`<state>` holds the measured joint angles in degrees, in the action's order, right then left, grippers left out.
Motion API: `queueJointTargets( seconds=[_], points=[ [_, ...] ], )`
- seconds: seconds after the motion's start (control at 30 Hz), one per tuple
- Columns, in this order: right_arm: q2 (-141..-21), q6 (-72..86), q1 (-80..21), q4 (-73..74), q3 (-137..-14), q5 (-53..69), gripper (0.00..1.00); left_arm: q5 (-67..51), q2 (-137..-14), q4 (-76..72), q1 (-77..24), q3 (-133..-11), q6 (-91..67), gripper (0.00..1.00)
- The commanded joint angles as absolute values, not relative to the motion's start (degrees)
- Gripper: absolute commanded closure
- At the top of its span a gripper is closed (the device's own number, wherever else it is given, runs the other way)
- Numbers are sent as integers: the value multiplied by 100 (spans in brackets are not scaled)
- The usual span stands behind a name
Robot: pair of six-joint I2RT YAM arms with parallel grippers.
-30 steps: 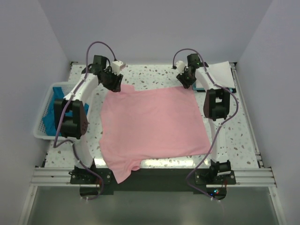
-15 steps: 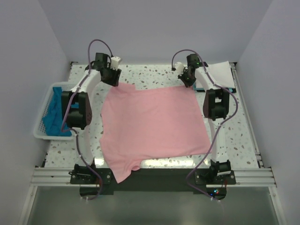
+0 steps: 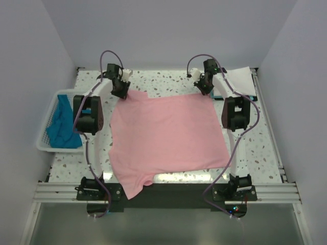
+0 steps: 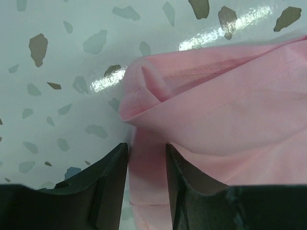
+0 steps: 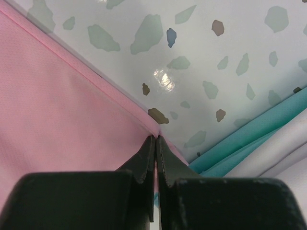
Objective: Fold and stack the t-shirts
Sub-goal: Fold the tshirt
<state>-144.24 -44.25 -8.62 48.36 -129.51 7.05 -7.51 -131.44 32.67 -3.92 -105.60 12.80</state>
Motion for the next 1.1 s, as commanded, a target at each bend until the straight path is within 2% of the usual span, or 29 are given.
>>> queueJointTargets(
  seconds=[0.0,0.33,0.37,0.47,0.5,0.6,0.77,1.07],
  points=[
    [-14449,-4518,-817,5194,-12735,633,100,-1081,-13349,3024,-334,-11021,1310,58],
    [-14414,-4597,-826,5300,-12876,598,100,-1643,-13974,2988,-264,-11715,1134,60],
    [-14405,-4614,-826,5309,-12876,589,100,-1652,-14018,2988,-264,-11751,1099,62],
    [-14405,-4641,-817,5335,-12929,554,100,-1687,-14019,2953,-229,-11830,1081,79],
    [-14397,-4649,-817,5344,-12964,528,100,-1705,-13984,2936,-211,-11847,1072,88],
    [-14265,-4702,-817,5361,-12990,475,100,-1758,-13694,2883,-88,-11830,1133,100],
    [-13800,-4807,-782,5370,-12911,527,100,-2258,-12965,3145,202,-11699,1641,100],
    [-13043,-5238,-773,5914,-12604,607,100,-2856,-11673,3225,211,-10179,2662,100]
  ],
)
